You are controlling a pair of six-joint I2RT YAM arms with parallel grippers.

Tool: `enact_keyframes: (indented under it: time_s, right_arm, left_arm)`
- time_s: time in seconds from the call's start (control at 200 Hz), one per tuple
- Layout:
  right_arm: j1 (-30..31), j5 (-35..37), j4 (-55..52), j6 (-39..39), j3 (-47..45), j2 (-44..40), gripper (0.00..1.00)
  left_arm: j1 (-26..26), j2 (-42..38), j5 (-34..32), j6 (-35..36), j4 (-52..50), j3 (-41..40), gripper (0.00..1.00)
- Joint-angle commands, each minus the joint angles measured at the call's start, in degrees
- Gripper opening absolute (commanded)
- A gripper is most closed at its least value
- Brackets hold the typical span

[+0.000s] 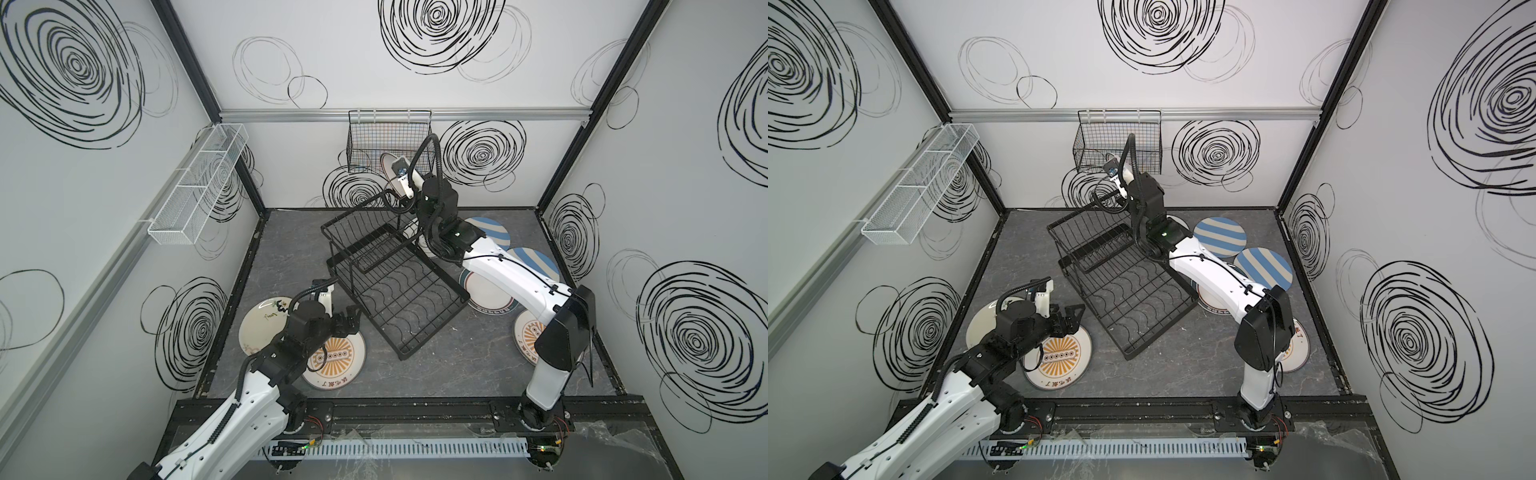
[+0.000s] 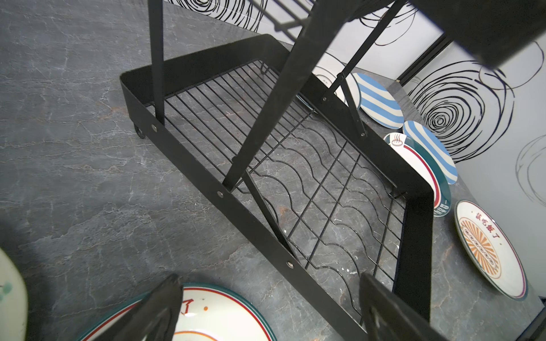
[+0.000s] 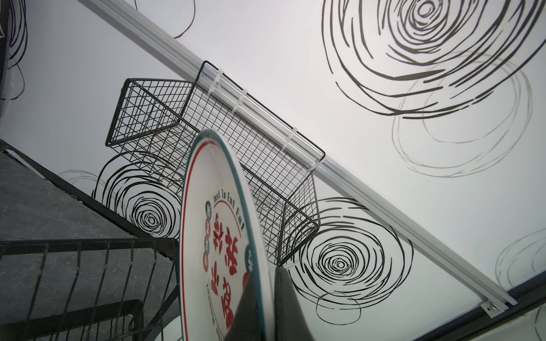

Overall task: Load plates into a dish rack
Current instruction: Place the plate on the dish rack.

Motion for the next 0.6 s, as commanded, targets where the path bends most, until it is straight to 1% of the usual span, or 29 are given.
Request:
enact_keyframes:
  time_s: [0.0, 0.225, 0.375, 0.455, 0.595]
  right_arm:
    - [-0.8, 3.8, 5.2, -2.4, -0.7, -1.2, 0.0]
    - [-1.6, 2.2, 4.2, 0.0, -2.6, -2.2, 0.0]
    - [-1.9, 2.8, 4.4, 0.5, -3.7, -2.5, 0.0]
    - [-2.5, 2.4, 3.9, 2.0, -4.2, -2.8, 0.0]
    - [-3.8, 1.6, 4.6, 4.2, -7.3, -4.4, 0.0]
  left_arm:
    - [0.5, -0.6, -0.5, -0.1, 1.0, -0.3, 0.96]
    - [0.5, -0.4, -0.4, -0.1, 1.1, -0.3, 0.96]
    - [0.6, -0.4, -0.5, -0.1, 1.0, -0.3, 0.96]
    - [0.6, -0.2, -0.5, -0.1, 1.0, -0.2, 0.96]
    - [0.7, -0.1, -0.4, -0.1, 1.1, -0.2, 0.96]
